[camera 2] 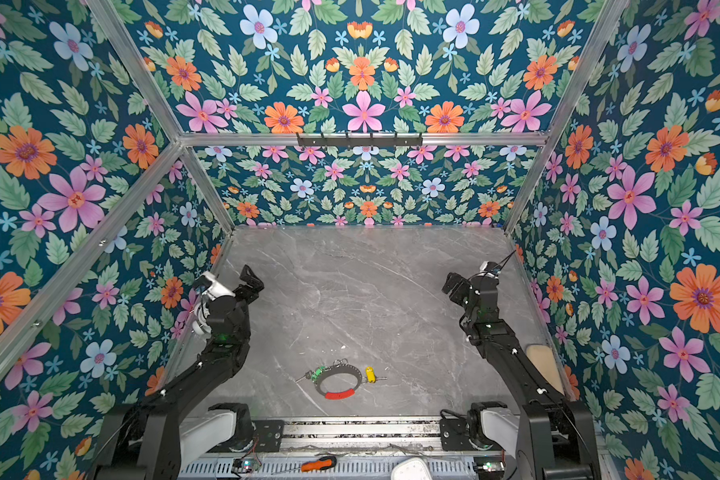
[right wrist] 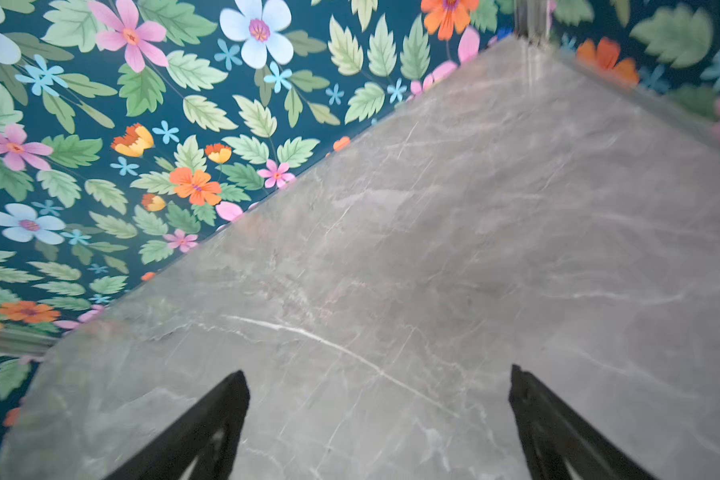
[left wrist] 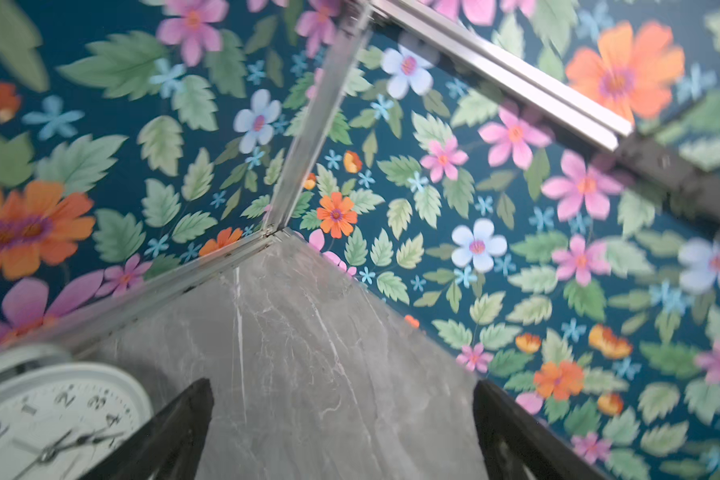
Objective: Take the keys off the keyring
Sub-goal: 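Reach the right gripper down to the metal keyring while the left arm rises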
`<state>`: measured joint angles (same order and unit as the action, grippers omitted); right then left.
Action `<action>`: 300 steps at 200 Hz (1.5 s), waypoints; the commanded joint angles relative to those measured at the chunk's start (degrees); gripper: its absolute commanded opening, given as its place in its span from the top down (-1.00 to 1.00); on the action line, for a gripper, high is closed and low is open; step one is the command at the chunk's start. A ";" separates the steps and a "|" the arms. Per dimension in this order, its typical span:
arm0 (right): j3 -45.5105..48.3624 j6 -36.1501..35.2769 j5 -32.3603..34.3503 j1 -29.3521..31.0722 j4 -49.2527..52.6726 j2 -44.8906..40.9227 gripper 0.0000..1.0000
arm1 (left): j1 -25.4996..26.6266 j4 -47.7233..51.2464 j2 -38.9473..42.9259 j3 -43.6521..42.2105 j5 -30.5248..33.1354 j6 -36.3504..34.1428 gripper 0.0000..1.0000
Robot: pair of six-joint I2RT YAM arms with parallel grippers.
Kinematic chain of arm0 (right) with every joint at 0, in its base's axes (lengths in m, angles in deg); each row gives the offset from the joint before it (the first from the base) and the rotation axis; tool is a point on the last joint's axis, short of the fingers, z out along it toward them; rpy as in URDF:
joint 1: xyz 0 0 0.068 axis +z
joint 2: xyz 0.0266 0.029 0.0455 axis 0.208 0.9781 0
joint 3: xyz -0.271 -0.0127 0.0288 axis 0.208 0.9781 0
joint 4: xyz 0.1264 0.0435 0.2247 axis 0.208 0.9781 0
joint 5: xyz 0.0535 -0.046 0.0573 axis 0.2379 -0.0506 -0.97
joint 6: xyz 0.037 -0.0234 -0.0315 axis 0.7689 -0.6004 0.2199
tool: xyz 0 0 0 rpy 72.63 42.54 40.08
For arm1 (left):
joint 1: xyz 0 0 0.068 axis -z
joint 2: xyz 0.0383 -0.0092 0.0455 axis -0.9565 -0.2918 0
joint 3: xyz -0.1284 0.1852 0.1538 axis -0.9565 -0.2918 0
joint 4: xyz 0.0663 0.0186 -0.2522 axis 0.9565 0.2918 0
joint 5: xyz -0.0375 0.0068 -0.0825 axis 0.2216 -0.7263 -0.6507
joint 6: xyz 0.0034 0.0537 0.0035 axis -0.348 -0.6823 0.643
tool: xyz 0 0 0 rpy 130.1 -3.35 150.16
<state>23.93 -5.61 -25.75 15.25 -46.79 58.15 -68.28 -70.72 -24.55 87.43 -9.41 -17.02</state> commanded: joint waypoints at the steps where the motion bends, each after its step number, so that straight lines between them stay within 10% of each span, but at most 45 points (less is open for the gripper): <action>1: 1.00 7.15 -14.10 0.48 -2.15 0.54 -0.99 | -0.18 3.08 2.44 -2.00 -0.94 12.99 -1.00; 105: -7.17 -9.68 -7.00 43.37 26.13 6.68 -0.62 | 2.20 18.75 -0.62 2.75 -40.23 12.00 -0.75; 159: -14.78 -15.57 0.48 57.03 34.89 19.16 0.06 | 13.56 24.55 -0.88 3.40 -36.26 6.21 -0.54; 300: -17.73 -19.90 5.78 65.22 36.15 27.49 0.24 | 13.79 23.84 -3.44 3.97 -42.54 5.52 -0.39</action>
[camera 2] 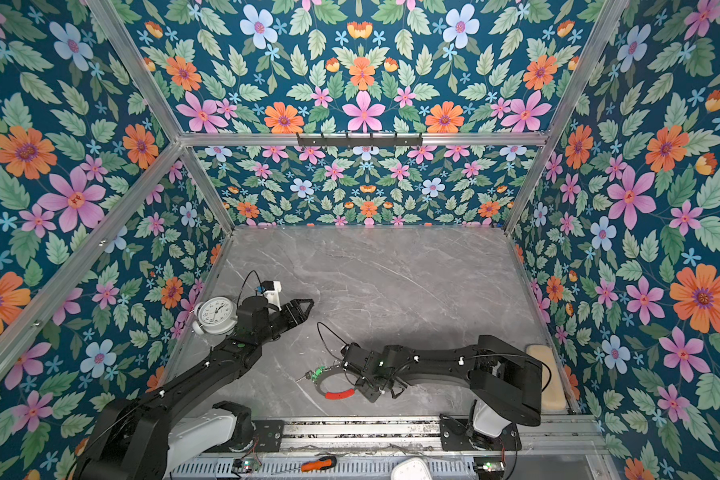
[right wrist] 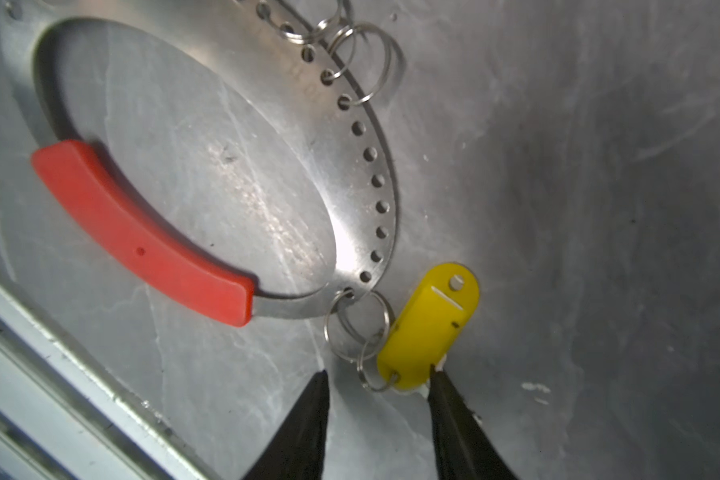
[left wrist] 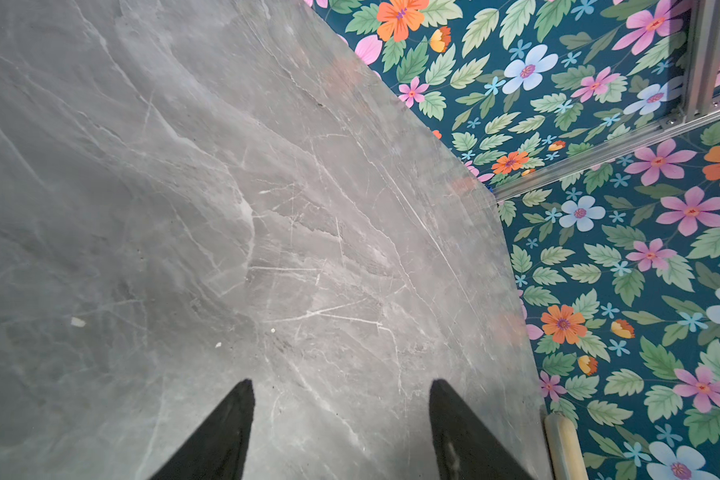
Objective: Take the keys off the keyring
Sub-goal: 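Reach the right gripper down to the metal keyring while the left arm rises, then grasp the keyring's metal rim with the right gripper and lift it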
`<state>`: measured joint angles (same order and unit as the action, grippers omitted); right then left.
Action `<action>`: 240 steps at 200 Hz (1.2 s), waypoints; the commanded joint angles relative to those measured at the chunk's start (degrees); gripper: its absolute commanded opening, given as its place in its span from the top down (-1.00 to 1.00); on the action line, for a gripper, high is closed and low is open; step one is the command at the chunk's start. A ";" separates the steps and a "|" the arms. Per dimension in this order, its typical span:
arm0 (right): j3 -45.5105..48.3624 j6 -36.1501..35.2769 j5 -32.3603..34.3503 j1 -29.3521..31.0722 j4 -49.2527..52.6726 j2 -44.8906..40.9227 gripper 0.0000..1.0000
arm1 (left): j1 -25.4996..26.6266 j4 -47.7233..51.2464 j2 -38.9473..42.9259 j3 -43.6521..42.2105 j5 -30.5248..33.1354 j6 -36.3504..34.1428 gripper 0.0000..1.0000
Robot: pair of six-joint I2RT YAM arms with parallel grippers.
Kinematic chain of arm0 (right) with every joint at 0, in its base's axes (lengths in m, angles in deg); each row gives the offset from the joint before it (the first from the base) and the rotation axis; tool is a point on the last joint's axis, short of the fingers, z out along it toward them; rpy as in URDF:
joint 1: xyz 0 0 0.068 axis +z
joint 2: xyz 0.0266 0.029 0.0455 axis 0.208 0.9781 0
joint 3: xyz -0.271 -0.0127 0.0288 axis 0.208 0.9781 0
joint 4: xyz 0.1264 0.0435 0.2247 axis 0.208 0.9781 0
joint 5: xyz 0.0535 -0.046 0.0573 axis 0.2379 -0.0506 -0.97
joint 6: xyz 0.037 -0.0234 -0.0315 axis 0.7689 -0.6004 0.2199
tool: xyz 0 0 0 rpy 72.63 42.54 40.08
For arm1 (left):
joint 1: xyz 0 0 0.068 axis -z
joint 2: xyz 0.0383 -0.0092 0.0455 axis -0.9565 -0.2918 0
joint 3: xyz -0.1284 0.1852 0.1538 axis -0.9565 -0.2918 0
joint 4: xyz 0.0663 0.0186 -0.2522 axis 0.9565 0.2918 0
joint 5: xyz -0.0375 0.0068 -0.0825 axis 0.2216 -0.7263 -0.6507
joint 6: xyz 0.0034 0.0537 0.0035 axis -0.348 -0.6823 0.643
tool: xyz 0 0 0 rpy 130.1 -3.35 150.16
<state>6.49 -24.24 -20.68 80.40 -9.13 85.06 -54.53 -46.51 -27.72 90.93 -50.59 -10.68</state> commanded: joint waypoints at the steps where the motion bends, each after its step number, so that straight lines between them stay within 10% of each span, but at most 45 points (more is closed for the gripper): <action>1: -0.26 -1.27 0.73 0.06 -1.54 0.59 0.25 | 0.04 -0.38 -0.23 0.48 -1.38 -0.83 -0.38; 118: 0.41 -2.80 0.86 -0.02 -5.41 -0.02 1.00 | 1.40 -1.61 -0.68 0.75 -5.67 -1.22 -0.42; 240: 4.82 -0.92 -0.50 -2.79 -8.36 -10.61 1.00 | 11.87 -10.92 7.85 -4.82 0.64 -3.51 -0.59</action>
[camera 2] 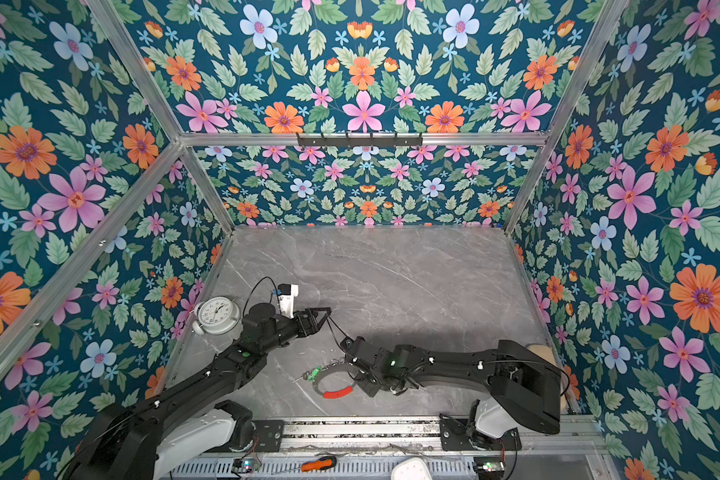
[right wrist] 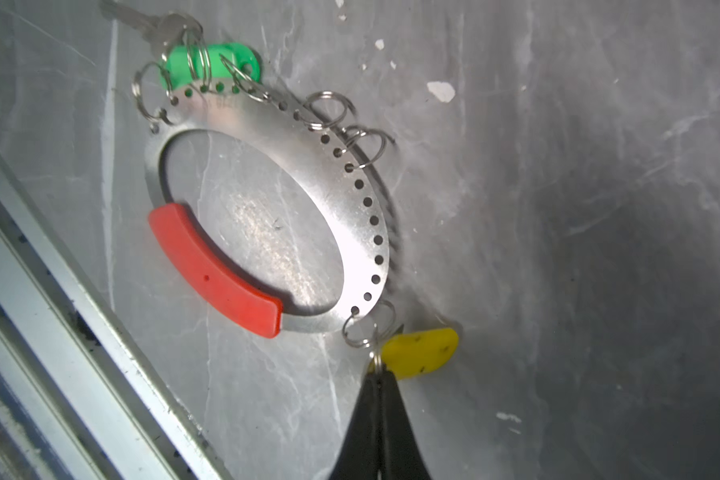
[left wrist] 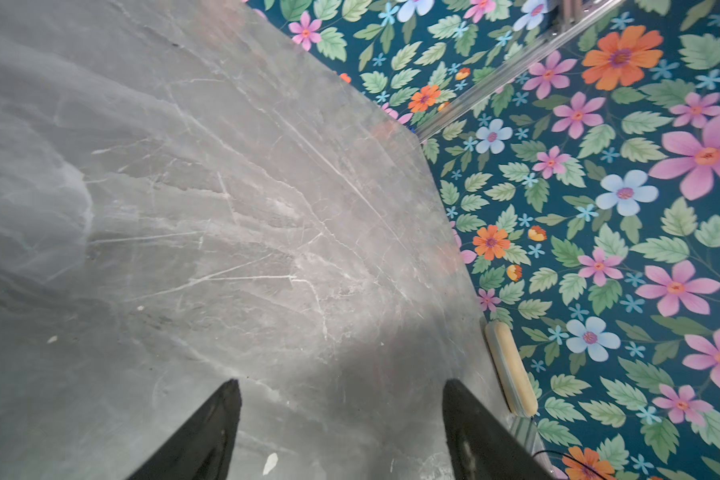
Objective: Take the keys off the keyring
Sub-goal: 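Grasp the keyring's metal rim with the right gripper and lift it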
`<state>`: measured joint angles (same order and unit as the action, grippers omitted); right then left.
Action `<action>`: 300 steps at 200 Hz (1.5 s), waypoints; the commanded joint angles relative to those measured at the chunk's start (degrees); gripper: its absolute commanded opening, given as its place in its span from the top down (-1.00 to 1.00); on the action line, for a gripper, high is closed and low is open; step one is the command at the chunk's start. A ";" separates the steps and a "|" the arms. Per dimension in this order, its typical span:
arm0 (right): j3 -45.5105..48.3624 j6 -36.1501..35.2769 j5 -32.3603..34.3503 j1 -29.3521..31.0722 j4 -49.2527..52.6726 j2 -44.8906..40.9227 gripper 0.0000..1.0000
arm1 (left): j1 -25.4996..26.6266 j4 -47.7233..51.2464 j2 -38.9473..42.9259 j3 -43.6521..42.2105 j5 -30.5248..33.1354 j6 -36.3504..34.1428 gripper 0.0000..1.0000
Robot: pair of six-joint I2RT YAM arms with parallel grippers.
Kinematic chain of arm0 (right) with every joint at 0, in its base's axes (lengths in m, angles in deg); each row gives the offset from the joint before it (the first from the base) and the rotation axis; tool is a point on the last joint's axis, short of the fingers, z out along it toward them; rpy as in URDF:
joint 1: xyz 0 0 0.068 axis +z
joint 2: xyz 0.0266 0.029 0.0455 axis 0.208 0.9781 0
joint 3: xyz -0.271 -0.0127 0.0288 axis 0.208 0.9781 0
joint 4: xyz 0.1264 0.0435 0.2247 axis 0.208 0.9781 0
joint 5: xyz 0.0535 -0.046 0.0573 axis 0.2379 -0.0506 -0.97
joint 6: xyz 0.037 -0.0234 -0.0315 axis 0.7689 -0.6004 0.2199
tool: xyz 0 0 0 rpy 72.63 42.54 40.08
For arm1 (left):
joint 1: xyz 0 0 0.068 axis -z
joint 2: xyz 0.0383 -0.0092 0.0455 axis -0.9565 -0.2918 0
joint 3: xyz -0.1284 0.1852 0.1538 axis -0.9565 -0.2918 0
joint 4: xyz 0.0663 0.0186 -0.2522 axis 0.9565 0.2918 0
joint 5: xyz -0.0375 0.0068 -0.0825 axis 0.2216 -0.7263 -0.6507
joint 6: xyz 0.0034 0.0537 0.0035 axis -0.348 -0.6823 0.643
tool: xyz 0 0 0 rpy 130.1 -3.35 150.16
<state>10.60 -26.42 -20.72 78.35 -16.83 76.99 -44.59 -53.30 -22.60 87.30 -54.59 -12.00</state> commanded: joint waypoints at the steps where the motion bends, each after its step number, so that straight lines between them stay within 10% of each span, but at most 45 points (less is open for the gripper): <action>1: 0.73 1.31 -0.45 -0.80 -0.65 -2.65 1.00 | 1.94 -4.13 2.80 -1.22 4.76 -2.31 -0.59; 65: 0.87 3.16 -0.45 -3.30 2.04 -11.39 1.00 | 5.14 7.41 -0.02 6.67 5.44 -8.38 -0.29; 145: -1.68 2.92 -0.64 -9.75 5.42 -21.71 1.00 | 8.71 -11.10 -2.71 1.41 -8.08 -7.21 -0.35; 221: -5.74 5.35 -0.37 -11.15 9.58 -20.41 1.00 | 15.69 -5.07 -2.55 2.37 0.91 -13.58 -0.37; 259: -1.11 7.48 -3.35 -11.15 5.60 -19.42 -0.14 | 15.86 1.03 5.50 1.69 10.68 -13.52 -0.57; 300: -0.72 8.37 -10.73 -11.15 1.34 -10.61 -0.29 | 15.89 6.60 14.90 2.70 19.95 -13.49 -0.66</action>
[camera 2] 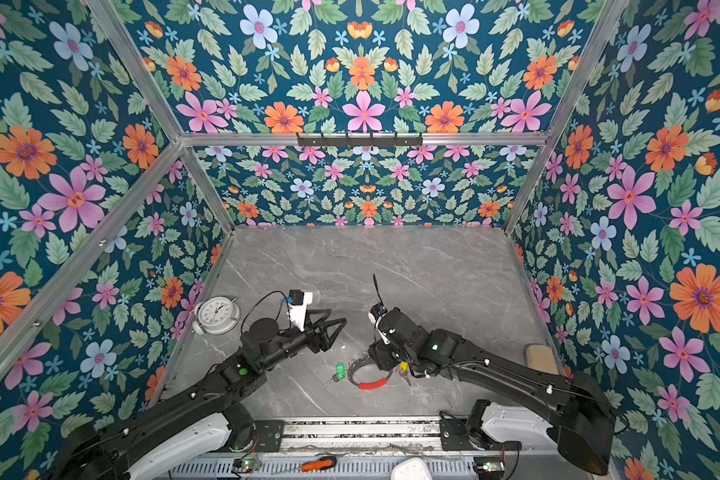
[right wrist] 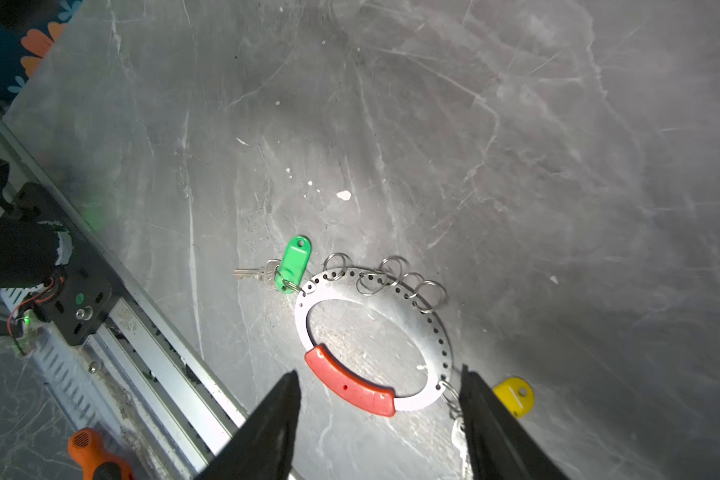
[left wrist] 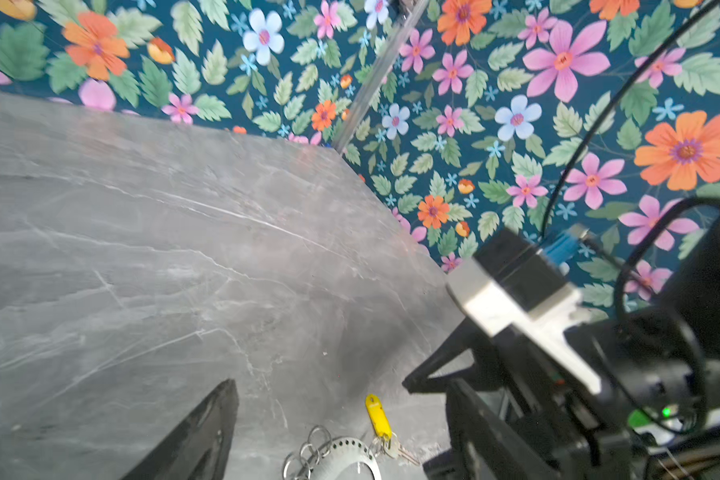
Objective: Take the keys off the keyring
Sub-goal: 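Grasp the keyring's metal rim with the right gripper and lift it, then carry the keyring up toward the left gripper while the left arm approaches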
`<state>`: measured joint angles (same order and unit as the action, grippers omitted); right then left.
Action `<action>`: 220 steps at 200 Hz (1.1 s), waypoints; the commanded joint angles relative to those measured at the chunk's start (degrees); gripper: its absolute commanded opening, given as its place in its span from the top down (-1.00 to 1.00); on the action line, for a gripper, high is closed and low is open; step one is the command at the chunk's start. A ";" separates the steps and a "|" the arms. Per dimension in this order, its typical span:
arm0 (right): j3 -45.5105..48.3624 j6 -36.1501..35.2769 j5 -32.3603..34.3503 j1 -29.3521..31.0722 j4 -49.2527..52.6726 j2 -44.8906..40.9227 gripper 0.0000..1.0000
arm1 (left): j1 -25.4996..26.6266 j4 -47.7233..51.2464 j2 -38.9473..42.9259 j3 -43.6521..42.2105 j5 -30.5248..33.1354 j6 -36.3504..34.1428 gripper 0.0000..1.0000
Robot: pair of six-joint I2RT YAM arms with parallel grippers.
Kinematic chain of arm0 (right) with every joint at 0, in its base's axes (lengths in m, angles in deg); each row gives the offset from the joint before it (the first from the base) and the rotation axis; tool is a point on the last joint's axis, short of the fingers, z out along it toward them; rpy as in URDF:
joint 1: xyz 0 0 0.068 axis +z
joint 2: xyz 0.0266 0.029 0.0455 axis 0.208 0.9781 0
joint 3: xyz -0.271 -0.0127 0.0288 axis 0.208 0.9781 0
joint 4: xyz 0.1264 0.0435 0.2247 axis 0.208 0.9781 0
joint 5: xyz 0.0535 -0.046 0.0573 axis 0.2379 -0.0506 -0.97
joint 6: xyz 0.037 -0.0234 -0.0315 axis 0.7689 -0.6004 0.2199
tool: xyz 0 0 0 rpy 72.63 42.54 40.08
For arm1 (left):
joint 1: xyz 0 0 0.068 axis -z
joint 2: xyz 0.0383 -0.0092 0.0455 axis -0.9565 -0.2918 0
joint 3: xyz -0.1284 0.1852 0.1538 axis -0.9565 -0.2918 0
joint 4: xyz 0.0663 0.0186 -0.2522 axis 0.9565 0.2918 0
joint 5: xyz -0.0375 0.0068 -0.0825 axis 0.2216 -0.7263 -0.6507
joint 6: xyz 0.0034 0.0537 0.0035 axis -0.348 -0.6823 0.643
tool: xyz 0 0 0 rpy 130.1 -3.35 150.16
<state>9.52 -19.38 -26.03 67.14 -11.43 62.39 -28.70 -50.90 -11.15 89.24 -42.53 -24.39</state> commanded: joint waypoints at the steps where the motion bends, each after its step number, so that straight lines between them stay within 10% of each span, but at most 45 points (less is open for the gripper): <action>1: 0.34 1.39 -5.68 0.06 -4.21 4.23 -0.29 | -0.02 4.37 3.63 0.76 8.08 -1.10 -0.66; 220: -9.68 -11.40 -10.52 7.13 -10.76 31.55 0.35 | -0.01 11.57 9.89 -0.96 15.05 -1.02 -0.66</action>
<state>0.34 -29.04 -36.02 74.17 -21.66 93.50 -28.70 -39.38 -1.32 88.67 -27.82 -25.20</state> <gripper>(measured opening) 0.357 0.829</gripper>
